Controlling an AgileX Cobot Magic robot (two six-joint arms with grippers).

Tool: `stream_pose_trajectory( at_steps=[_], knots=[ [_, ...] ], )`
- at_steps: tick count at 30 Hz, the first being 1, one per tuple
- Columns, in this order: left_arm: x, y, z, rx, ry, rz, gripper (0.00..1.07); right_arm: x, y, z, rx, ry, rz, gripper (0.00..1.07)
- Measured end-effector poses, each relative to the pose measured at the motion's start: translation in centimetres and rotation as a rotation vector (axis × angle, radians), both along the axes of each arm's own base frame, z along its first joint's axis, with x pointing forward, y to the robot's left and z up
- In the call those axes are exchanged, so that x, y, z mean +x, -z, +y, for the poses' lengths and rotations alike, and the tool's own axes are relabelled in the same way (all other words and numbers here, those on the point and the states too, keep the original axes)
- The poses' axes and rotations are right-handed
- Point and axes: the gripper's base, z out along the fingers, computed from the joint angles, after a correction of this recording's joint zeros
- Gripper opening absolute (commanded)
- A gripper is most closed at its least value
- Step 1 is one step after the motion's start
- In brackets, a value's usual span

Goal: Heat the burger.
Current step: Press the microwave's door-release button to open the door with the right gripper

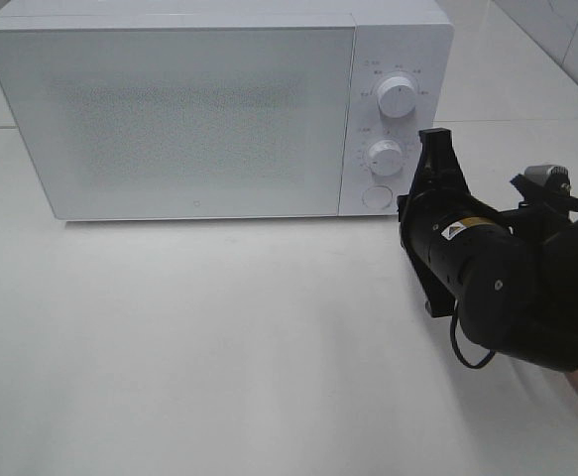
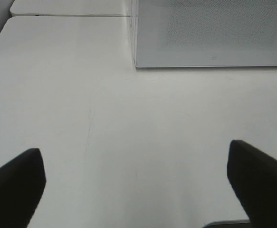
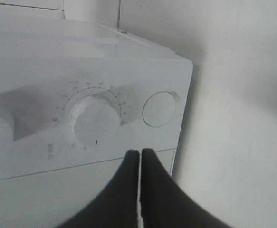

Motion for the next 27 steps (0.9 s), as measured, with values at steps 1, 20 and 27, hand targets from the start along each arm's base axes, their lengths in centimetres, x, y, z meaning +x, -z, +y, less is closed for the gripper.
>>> stream_pose_trajectory(
  at_steps=[1,20,27],
  knots=[
    [0.0,0.0,0.0,0.0,0.0,0.0,0.96,0.1,0.2,-0.1,0.001,0.005,0.004,0.0],
    [0.0,0.0,0.0,0.0,0.0,0.0,0.96,3.7,3.5,2.0,0.011,0.0,0.023,0.0],
    [0.0,0.0,0.0,0.0,0.0,0.0,0.96,4.9,3.9,1.9,0.007,0.007,0.017,0.0]
  ],
)
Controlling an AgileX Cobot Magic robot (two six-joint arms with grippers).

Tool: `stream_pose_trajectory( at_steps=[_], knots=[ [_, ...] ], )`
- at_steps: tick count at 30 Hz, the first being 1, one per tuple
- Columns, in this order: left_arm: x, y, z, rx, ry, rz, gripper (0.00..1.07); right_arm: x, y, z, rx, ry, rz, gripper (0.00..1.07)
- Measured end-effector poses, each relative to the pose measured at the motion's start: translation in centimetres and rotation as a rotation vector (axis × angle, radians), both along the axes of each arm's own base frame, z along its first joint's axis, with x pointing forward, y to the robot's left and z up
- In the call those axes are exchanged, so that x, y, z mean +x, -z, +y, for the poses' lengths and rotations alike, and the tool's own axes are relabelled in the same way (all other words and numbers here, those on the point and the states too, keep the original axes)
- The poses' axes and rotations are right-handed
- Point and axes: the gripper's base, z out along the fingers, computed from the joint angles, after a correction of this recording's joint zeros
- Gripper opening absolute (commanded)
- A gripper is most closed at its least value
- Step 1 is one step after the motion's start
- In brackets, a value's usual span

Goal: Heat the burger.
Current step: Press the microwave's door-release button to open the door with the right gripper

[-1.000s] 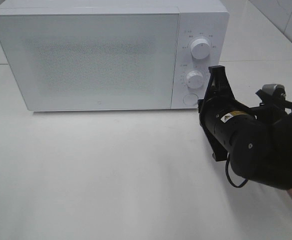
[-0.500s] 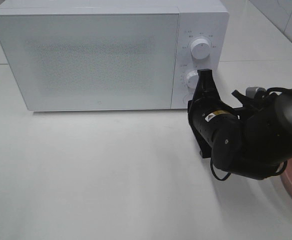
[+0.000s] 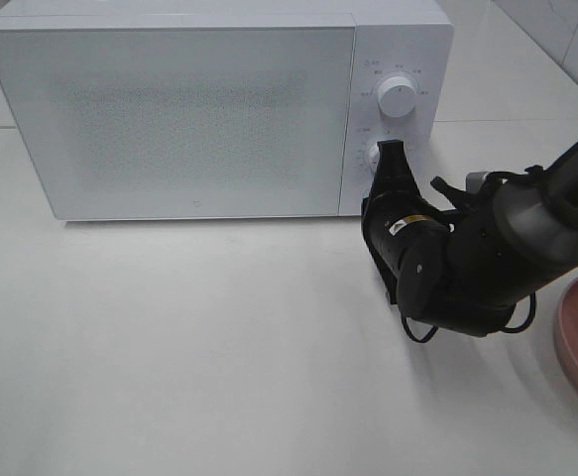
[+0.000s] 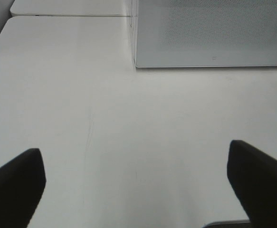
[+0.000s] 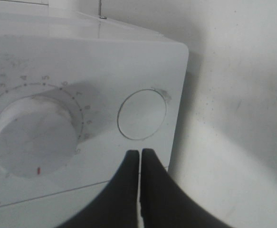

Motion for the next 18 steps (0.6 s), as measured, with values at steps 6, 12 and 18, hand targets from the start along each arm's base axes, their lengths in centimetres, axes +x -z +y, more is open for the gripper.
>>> stream_pose_trajectory(
  at_steps=[6,12,18],
  knots=[
    [0.0,0.0,0.0,0.0,0.0,0.0,0.96,0.9,0.1,0.1,0.004,0.0,-0.006,0.0],
    [0.0,0.0,0.0,0.0,0.0,0.0,0.96,1.4,0.2,0.1,-0.001,0.0,-0.013,0.0],
    [0.0,0.0,0.0,0.0,0.0,0.0,0.96,1.9,0.6,-0.7,-0.007,0.027,-0.006,0.0]
  ],
)
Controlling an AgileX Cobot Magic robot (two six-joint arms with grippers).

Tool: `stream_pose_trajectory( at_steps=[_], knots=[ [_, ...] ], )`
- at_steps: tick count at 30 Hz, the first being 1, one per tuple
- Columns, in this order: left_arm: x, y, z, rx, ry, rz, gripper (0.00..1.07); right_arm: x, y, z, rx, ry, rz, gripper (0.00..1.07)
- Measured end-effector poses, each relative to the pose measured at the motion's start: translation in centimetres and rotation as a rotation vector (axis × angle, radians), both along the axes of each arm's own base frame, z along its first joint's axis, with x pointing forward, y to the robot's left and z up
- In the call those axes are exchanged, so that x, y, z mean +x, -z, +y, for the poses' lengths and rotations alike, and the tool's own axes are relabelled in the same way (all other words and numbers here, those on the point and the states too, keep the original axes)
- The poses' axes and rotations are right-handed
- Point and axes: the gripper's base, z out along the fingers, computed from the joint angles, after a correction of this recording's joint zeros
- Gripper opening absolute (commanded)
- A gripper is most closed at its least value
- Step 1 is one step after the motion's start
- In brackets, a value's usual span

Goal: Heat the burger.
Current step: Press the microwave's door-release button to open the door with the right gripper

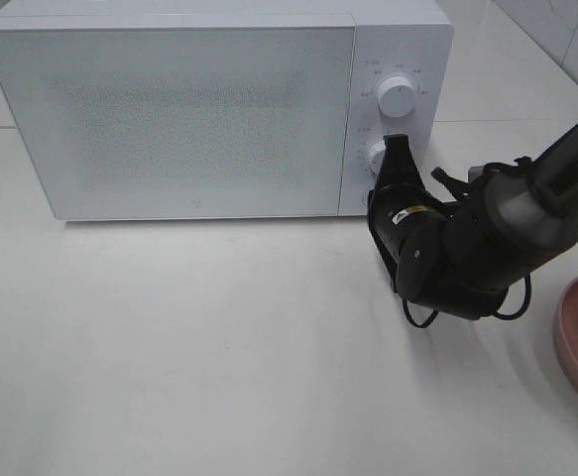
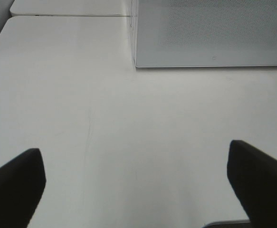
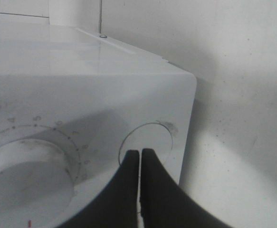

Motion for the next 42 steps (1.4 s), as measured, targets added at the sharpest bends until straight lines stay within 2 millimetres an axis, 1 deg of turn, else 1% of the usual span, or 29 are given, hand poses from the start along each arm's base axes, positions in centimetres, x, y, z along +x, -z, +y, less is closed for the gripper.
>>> stream_pose_trajectory(
  at_steps=[7,12,14,17,33,42],
  knots=[
    [0.0,0.0,0.0,0.0,0.0,0.0,0.96,0.0,0.0,0.0,0.001,0.0,-0.003,0.0],
    [0.0,0.0,0.0,0.0,0.0,0.0,0.96,1.0,-0.4,0.8,0.02,-0.012,-0.025,0.0],
    [0.0,0.0,0.0,0.0,0.0,0.0,0.96,1.1,-0.1,1.0,0.02,-0.018,-0.014,0.0],
    [0.0,0.0,0.0,0.0,0.0,0.0,0.96,1.2,0.2,1.0,0.02,-0.008,-0.006,0.0],
    [0.0,0.0,0.0,0.0,0.0,0.0,0.96,1.4,0.5,0.3,0.004,0.053,0.001,0.0],
    [0.0,0.0,0.0,0.0,0.0,0.0,0.96,1.7,0.7,0.2,0.006,0.074,-0.01,0.0]
  ],
)
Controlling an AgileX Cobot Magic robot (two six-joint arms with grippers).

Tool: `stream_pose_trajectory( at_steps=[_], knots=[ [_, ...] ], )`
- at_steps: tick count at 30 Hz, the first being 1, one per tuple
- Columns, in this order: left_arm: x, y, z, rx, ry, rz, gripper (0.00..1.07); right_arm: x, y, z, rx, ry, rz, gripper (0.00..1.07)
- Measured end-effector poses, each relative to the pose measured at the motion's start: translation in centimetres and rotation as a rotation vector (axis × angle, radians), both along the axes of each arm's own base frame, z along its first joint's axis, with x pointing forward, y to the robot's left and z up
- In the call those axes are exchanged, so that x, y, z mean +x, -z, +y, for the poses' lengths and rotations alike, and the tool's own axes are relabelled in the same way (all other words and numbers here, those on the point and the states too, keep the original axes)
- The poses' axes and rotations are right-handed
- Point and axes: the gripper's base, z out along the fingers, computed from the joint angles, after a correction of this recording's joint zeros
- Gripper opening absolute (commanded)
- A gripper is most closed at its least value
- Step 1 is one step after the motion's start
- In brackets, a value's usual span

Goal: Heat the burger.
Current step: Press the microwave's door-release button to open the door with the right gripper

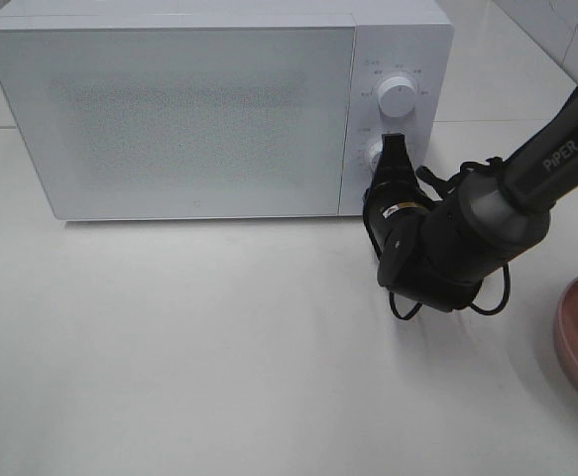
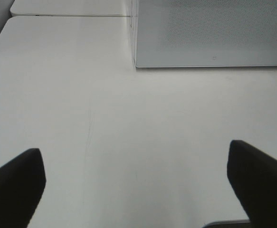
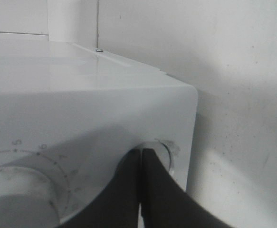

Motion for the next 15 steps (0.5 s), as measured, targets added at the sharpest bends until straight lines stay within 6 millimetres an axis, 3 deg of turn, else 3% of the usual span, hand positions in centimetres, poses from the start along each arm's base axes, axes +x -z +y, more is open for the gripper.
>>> stream_pose_trajectory(
  at_steps=[15],
  knots=[
    [0.0,0.0,0.0,0.0,0.0,0.0,0.96,1.3,0.9,0.9,0.028,0.047,0.031,0.0]
  ],
)
